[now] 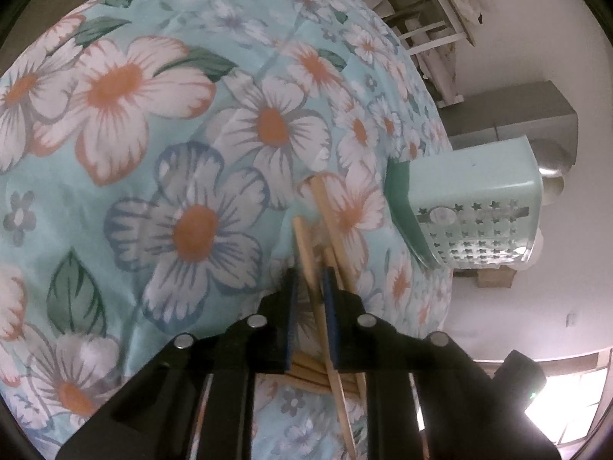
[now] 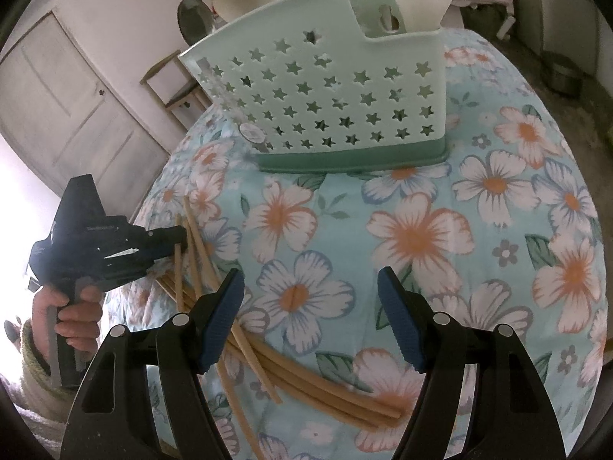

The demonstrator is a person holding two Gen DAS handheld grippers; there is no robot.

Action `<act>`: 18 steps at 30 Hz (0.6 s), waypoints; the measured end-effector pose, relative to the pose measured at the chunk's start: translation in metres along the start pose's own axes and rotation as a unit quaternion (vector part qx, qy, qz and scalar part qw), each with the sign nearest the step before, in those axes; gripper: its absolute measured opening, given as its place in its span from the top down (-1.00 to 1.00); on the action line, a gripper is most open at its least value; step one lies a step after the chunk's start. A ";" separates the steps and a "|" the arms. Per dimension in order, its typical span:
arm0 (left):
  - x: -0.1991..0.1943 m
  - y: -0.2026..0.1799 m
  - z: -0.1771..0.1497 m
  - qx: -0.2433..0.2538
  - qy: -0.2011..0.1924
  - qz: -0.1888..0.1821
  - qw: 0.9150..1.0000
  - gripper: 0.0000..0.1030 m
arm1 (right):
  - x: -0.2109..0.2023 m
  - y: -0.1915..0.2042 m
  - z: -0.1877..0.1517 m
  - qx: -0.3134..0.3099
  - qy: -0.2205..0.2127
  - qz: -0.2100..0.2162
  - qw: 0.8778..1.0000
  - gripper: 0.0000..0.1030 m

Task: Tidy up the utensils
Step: 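Close the left tool on a wooden chopstick from the pile, then grasp another wooden chopstick with the right tool while the left tool lifts its chopstick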

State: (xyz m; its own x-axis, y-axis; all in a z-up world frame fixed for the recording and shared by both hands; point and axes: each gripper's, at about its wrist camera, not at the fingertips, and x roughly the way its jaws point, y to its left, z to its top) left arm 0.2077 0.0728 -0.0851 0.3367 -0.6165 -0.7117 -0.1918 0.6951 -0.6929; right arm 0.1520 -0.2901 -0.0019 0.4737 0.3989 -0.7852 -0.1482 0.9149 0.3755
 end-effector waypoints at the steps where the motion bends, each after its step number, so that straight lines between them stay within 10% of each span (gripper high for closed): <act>1: -0.001 0.000 -0.001 0.000 -0.003 -0.001 1.000 0.82 | -0.001 -0.001 0.000 0.001 -0.001 0.001 1.000 -0.31; 11: -0.033 -0.001 -0.013 0.024 -0.053 -0.005 0.998 0.88 | -0.004 0.014 0.019 -0.013 -0.001 0.039 0.999 -0.03; 18: -0.046 -0.007 -0.021 0.094 -0.109 0.070 0.987 0.86 | 0.025 0.058 0.045 -0.059 0.034 0.094 0.993 0.19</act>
State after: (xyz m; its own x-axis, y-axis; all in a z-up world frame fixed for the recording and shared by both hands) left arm 0.1737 0.0886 -0.0503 0.5142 -0.4294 -0.7424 -0.0826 0.8368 -0.5412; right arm 0.1941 -0.2304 0.0225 0.3686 0.5627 -0.7399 -0.3310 0.8232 0.4612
